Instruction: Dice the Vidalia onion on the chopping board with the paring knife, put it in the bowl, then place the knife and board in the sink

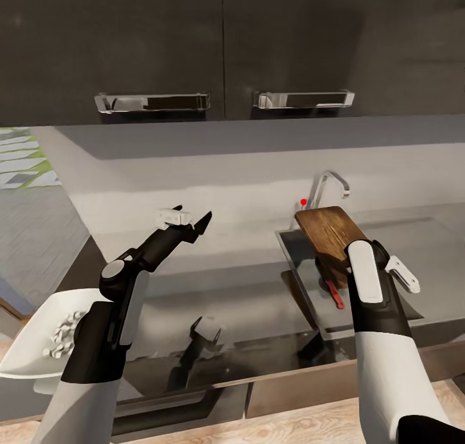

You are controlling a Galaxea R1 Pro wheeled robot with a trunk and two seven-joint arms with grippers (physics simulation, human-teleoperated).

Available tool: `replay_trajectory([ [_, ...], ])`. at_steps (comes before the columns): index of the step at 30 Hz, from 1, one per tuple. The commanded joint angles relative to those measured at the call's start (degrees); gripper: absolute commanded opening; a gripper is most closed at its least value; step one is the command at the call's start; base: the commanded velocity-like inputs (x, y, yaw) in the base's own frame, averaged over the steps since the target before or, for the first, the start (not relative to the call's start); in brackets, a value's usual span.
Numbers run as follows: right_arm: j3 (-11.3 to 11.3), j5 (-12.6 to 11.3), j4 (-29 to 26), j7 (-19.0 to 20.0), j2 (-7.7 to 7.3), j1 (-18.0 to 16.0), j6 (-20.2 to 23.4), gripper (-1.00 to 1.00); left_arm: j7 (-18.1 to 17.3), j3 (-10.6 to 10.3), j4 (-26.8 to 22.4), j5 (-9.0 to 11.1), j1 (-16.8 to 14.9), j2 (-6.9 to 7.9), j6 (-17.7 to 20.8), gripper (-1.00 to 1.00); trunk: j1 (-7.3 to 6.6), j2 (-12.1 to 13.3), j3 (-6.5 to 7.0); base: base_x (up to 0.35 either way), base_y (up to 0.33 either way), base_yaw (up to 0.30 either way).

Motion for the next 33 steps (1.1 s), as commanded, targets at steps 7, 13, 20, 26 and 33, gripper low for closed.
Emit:
replay_trajectory([
  [7,-0.1,-0.2,-0.1,-0.3,0.03,-0.1,0.6,-1.00,-0.1,0.1,-0.1,0.5,-0.1,-0.03,0.5,1.00,0.03,-0.1,-0.12,0.000,0.000,-0.133],
  [13,-0.1,-0.2,-0.1,-0.3,0.03,-0.1,0.6,-1.00,-0.1,0.1,-0.1,0.6,0.0,-0.06,0.5,1.00,0.03,-0.1,-0.12,0.000,0.000,-0.011],
  [20,-3.4,-0.3,-0.1,-0.3,0.03,-0.1,0.7,-1.00,-0.1,0.0,-0.1,0.5,-0.1,-0.10,0.5,1.00,0.03,-0.1,-0.27,0.000,0.000,-0.001],
  [26,-4.5,-0.3,0.5,-0.3,0.03,-0.1,0.6,-1.00,-0.1,0.1,-0.1,0.6,-0.1,-0.11,0.5,1.00,0.03,-0.1,-0.29,0.000,0.000,0.000],
  [33,-4.6,-0.4,2.2,-0.3,0.03,-0.1,0.6,-1.00,-0.1,0.1,-0.1,0.6,-0.1,-0.11,0.5,1.00,0.03,-0.1,-0.30,0.000,0.000,0.000],
])
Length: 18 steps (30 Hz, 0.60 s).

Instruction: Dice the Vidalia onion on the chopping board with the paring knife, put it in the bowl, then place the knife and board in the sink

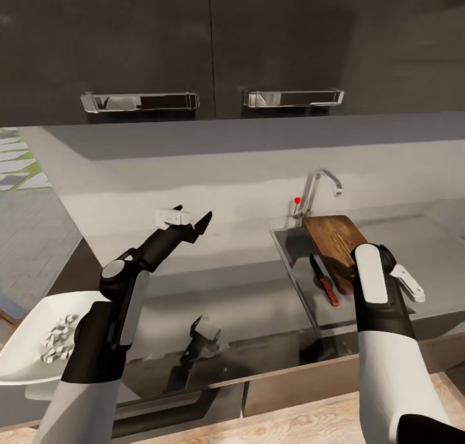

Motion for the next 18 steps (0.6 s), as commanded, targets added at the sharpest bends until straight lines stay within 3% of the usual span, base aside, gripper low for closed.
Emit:
replay_trajectory([
  [1,-0.1,-0.2,0.0,-0.3,0.03,-0.1,0.6,-1.00,-0.1,0.1,-0.1,0.5,-0.1,-0.02,0.5,1.00,0.03,-0.1,-0.11,0.000,0.000,0.000],
  [18,0.0,-0.2,0.3,-0.3,0.03,-0.1,0.7,-1.00,-0.1,0.0,-0.1,0.5,-0.1,-0.02,0.5,1.00,0.03,-0.1,-0.99,0.000,0.000,0.000],
])
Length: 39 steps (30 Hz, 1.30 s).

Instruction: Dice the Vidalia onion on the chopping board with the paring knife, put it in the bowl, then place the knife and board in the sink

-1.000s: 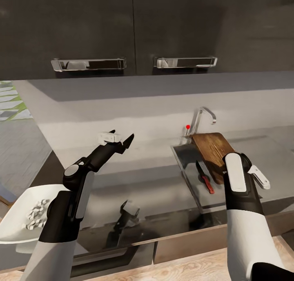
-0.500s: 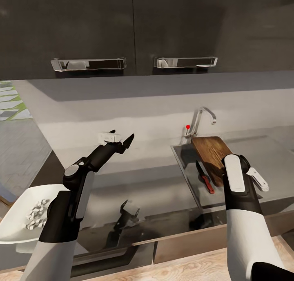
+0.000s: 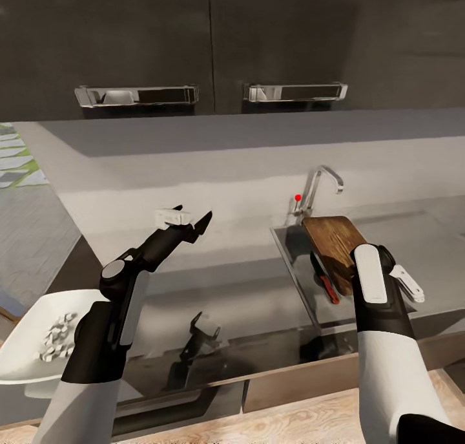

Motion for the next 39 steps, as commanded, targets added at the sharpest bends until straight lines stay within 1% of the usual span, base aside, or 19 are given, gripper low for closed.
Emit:
replay_trajectory([
  [1,-0.1,-0.2,-0.1,-0.3,0.03,-0.1,0.6,-1.00,-0.1,0.0,-0.1,0.6,-0.1,-0.02,0.5,1.00,0.03,-0.1,-0.21,0.000,0.000,0.000],
  [22,-0.1,-0.2,-0.1,-0.2,0.03,-0.1,0.6,-1.00,-0.1,0.0,-0.1,0.6,0.0,-0.11,0.5,1.00,0.03,-0.1,-2.15,0.000,0.000,0.000],
  [39,-0.1,-0.2,-0.1,-0.2,0.03,-0.1,0.6,-1.00,-0.1,0.1,0.0,0.5,-0.1,-0.46,0.5,1.00,0.03,-0.1,-3.72,0.000,0.000,0.000],
])
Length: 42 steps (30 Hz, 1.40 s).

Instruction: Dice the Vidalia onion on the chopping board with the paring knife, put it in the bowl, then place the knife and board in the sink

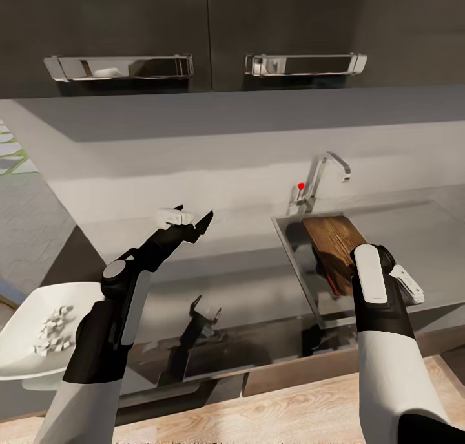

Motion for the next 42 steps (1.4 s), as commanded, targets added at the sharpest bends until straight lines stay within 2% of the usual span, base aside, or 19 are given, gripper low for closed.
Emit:
replay_trajectory([
  [1,-0.1,-0.2,-0.1,-0.3,0.03,-0.1,0.6,-1.00,-0.1,0.1,-0.1,0.5,0.0,-0.02,0.5,1.00,0.03,-0.1,-0.20,0.000,0.000,0.000],
  [17,-0.1,-0.2,-0.1,-0.3,0.03,-0.1,0.6,-1.00,-0.1,0.1,-0.1,0.6,0.0,-0.03,0.5,1.00,0.03,-0.1,-1.61,0.021,0.000,0.000],
  [42,-0.1,-0.3,-0.1,-0.3,0.03,-0.1,0.6,-1.00,-0.1,0.0,0.0,0.6,0.0,-0.03,0.5,1.00,0.03,-0.1,-1.67,0.083,0.000,0.000],
])
